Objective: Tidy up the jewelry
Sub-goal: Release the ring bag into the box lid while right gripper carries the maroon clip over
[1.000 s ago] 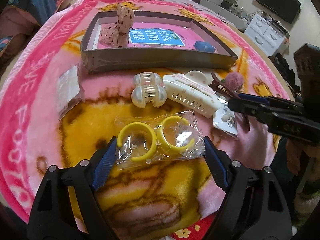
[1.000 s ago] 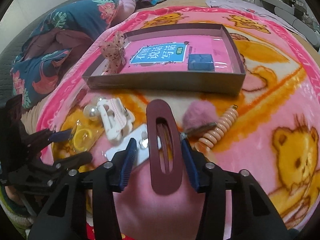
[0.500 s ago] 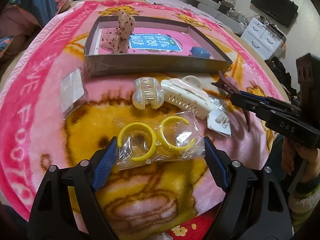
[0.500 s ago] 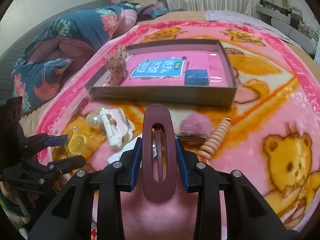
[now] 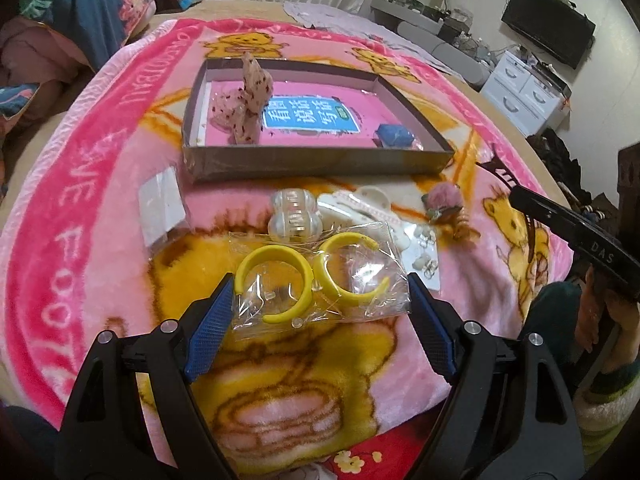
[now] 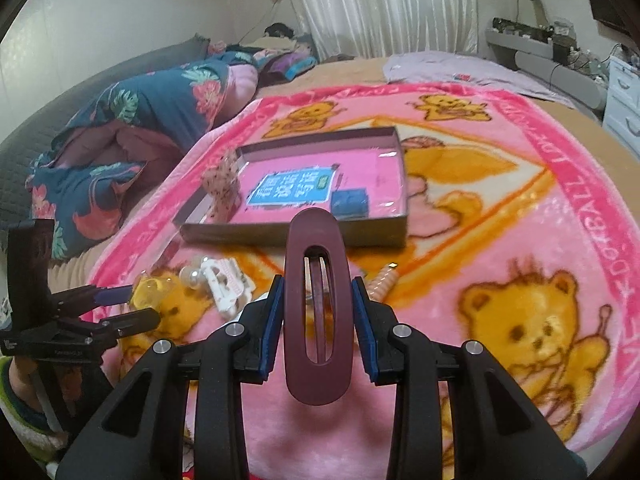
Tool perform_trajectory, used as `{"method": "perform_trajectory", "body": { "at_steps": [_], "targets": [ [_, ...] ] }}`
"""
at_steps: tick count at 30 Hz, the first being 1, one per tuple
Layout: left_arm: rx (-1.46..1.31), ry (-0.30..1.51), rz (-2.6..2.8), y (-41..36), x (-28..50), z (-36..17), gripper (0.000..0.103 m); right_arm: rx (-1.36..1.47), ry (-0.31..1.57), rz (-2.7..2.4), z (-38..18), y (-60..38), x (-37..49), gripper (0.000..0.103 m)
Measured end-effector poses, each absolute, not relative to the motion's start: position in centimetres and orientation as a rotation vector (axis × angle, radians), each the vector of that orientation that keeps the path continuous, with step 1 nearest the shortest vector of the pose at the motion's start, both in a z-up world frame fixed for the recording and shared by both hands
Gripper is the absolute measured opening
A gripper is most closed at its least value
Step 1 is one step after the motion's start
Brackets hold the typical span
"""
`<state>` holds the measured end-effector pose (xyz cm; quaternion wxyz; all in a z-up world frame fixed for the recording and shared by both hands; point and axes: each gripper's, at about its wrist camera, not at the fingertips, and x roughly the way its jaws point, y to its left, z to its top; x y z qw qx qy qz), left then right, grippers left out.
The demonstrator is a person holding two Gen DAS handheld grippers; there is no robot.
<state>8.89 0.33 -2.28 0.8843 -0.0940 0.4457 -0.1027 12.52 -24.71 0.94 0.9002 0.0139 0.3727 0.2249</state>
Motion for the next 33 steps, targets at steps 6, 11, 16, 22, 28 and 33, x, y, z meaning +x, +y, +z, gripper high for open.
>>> {"method": "perform_trajectory", "body": {
  "at_steps": [6,11,16,22,28,33],
  "targets": [
    [-0.183,0.904,-0.204,0.2,9.9,-0.5,0.075,0.059,0.740,0.433,2.0,-26.3,12.4,0.032],
    [-0.177,0.874,-0.217,-0.4,11.3,1.0,0.075,0.066,0.713,0.410,3.2,-27.4,12.4,0.032],
    [-0.168,0.851,-0.233,-0.9,12.8,2.0,0.075,0.055,0.693,0.391,4.1,-27.9,12.6,0.032],
    [-0.169,0.820,-0.238,-1.4,14.9,3.3,0.075,0.037,0.684,0.382,4.7,-27.7,13.2,0.032],
    [-0.176,0.788,-0.228,-1.3,16.9,4.2,0.075,0.037,0.672,0.376,5.3,-27.4,14.2,0.032],
    [-0.177,0.774,-0.220,-1.1,18.3,4.7,0.075,0.032,0.660,0.387,5.9,-26.6,15.3,0.032]
  ]
}}
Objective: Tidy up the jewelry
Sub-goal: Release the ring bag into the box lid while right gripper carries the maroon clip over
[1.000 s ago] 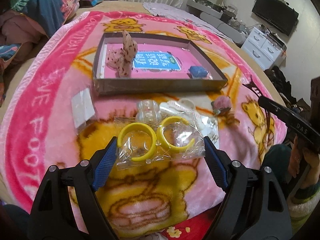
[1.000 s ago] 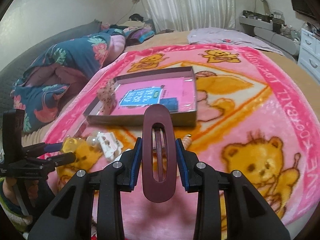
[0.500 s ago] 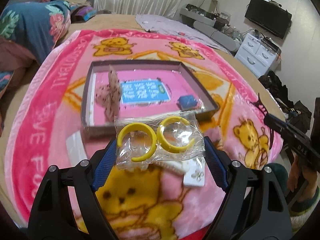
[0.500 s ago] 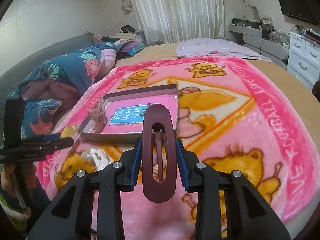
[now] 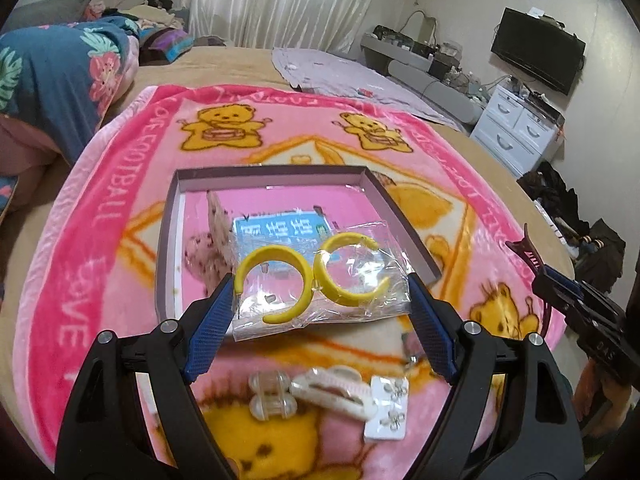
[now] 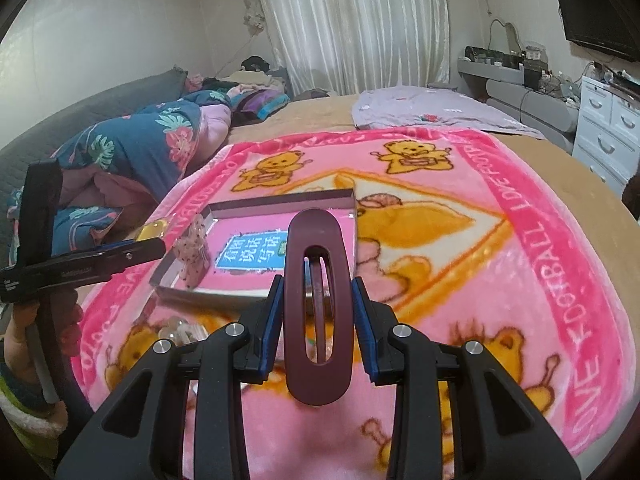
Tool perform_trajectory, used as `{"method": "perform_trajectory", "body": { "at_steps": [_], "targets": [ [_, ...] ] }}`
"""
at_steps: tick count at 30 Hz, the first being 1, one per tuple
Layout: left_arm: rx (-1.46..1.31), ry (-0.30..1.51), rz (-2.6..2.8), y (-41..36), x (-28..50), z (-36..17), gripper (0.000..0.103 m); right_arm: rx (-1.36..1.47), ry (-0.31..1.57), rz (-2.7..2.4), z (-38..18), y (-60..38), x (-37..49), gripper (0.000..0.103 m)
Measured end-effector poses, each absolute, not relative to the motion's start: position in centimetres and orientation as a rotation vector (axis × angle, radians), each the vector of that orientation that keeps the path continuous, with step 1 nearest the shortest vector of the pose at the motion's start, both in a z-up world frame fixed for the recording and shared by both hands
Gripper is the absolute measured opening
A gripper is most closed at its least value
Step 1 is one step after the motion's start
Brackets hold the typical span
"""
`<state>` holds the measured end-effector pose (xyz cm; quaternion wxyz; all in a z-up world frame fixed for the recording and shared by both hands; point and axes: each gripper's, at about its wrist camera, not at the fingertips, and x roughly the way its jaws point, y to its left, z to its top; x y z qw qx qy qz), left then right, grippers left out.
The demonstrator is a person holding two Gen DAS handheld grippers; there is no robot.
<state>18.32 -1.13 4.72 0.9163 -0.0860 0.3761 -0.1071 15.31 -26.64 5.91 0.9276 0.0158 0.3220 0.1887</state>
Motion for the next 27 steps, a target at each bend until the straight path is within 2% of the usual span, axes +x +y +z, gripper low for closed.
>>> {"method": "perform_trajectory", "body": {
  "at_steps": [7,16,27],
  "targets": [
    [-0.162,0.768,-0.211,-0.9,20.2,4.7,0.075,-0.005,0.642,0.410,6.6,-24.6,17.1,0.032],
    [-0.174,0.812,-0.188,0.2,21.6,2.3,0.075,-0.017,0.640,0.435,6.4,-22.4,19.8,0.032],
    [-0.140,0.857,-0.135,1.1,23.5,-0.3,0.075,-0.005,0.717,0.450,3.6,-20.3,24.1,0.032]
  ]
}}
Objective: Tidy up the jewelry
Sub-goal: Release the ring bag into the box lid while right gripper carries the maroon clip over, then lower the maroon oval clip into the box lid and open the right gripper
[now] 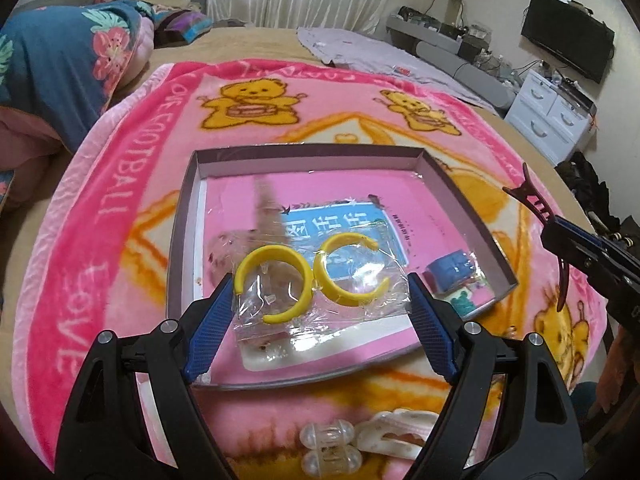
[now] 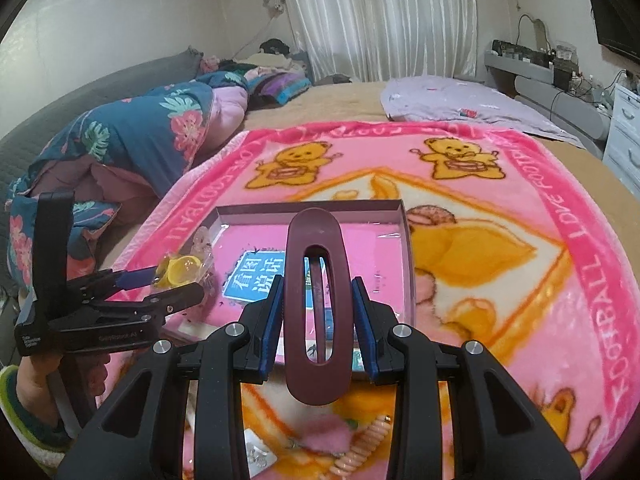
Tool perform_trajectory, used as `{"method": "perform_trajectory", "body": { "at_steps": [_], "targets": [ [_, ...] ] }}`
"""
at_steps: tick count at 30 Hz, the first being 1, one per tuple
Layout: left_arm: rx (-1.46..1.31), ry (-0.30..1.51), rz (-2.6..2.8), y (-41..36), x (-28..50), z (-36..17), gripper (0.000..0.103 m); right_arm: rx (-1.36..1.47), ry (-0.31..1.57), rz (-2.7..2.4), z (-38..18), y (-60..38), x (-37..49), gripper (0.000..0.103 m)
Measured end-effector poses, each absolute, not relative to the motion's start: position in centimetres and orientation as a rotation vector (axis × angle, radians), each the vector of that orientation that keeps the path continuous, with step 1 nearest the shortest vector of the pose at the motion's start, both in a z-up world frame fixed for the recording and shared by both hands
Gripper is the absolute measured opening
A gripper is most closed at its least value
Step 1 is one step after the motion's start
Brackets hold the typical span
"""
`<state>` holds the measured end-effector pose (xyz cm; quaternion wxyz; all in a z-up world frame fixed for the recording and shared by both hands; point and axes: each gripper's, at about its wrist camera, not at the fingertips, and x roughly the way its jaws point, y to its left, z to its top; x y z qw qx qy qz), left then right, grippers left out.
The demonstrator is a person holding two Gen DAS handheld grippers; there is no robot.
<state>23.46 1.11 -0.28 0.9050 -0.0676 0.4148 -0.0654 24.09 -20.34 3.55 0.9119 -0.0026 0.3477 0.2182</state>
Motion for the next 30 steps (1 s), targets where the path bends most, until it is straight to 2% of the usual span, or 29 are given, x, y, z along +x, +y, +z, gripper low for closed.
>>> {"method": "perform_trajectory", "body": {
  "at_steps": [13,23,30],
  "targets": [
    [-0.119,0.910,-0.127,0.6,24.6,-3.0,0.075,0.038,0.813,0.413,0.3,-20.6,29.7,0.032],
    [-0.107,0.911,-0.122,0.3,24.8,-3.4,0.076,0.031,0.845,0.389,-1.9,-20.7,30.6,0.032],
    [-0.105,0.916,-0.129,0.1,24.8,-3.6,0.081,0.021,0.851,0.391,-2.7,-20.3,30.9,0.032]
  ]
}}
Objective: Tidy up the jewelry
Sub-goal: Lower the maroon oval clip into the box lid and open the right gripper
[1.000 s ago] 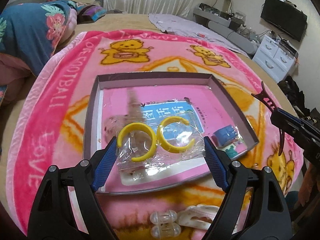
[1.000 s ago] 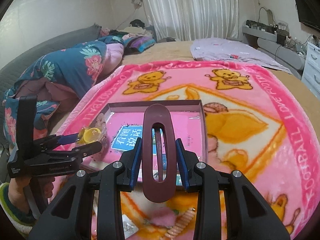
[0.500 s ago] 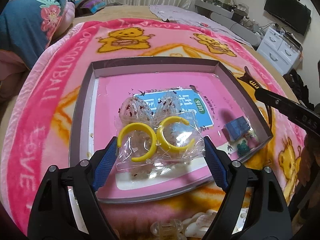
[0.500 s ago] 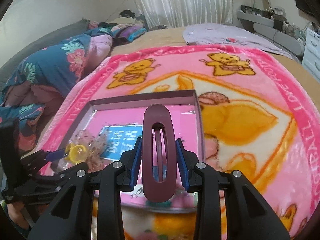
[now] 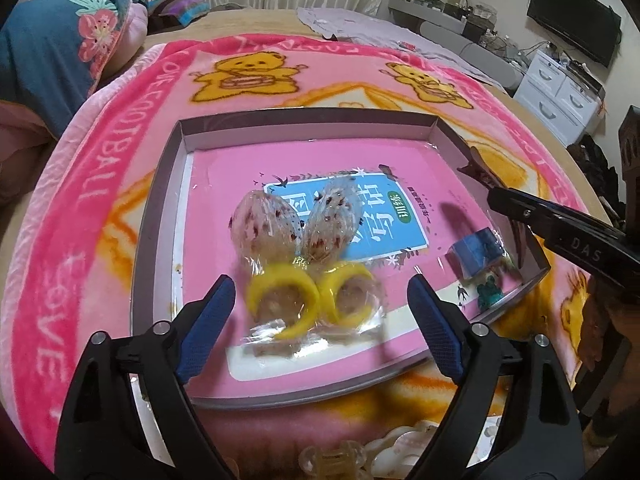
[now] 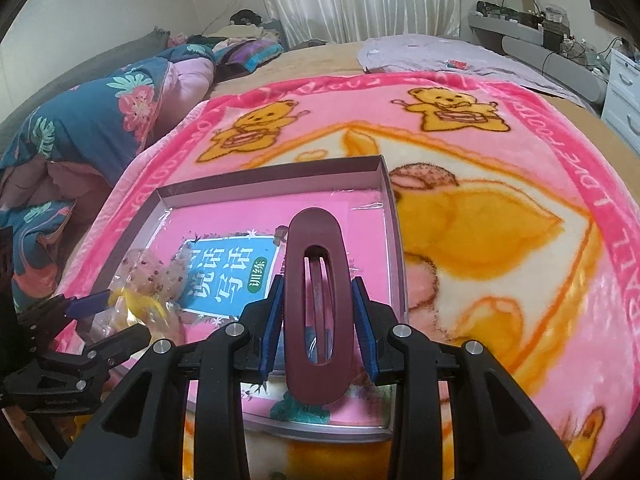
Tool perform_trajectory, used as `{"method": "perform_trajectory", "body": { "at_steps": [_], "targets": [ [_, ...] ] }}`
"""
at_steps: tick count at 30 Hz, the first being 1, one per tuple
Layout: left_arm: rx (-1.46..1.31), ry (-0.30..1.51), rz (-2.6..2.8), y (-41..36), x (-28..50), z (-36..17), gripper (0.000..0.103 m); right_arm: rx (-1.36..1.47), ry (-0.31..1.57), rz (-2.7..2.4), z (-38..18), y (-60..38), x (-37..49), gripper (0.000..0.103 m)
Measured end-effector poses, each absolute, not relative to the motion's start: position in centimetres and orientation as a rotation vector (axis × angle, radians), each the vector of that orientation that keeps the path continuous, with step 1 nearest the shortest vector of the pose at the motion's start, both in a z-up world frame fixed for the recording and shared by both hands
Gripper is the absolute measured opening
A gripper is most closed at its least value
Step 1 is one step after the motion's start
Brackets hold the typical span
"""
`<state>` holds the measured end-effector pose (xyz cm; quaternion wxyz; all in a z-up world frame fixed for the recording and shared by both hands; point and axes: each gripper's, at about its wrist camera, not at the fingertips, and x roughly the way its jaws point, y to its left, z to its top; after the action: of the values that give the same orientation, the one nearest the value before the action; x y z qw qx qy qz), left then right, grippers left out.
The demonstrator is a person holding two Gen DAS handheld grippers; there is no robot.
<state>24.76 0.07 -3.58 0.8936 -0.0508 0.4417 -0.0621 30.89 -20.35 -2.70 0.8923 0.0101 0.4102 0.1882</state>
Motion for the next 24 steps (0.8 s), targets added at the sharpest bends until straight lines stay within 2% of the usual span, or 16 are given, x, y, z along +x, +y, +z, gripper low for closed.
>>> {"method": "perform_trajectory", "body": {
  "at_steps": [15,17,21,24],
  "targets": [
    [-0.101,0.903,-0.134,-0.1,23.4,-2.0,0.085,0.017,0.887,0.404,-3.7,-19.8,30.8,0.034],
    [-0.107,0.896,-0.129,0.0,23.4,-1.6,0.085,0.024,0.884,0.404,-3.6,-20.0,30.6,0.040],
    [-0.113,0.887,-0.120,0.3,23.0,-1.0,0.085,0.039,0.875,0.405,-3.2,-20.5,29.9,0.046],
    [-0.118,0.879,-0.120,0.4,22.9,-0.5,0.085,0.049,0.856,0.403,-2.6,-21.0,29.3,0.057]
  ]
}}
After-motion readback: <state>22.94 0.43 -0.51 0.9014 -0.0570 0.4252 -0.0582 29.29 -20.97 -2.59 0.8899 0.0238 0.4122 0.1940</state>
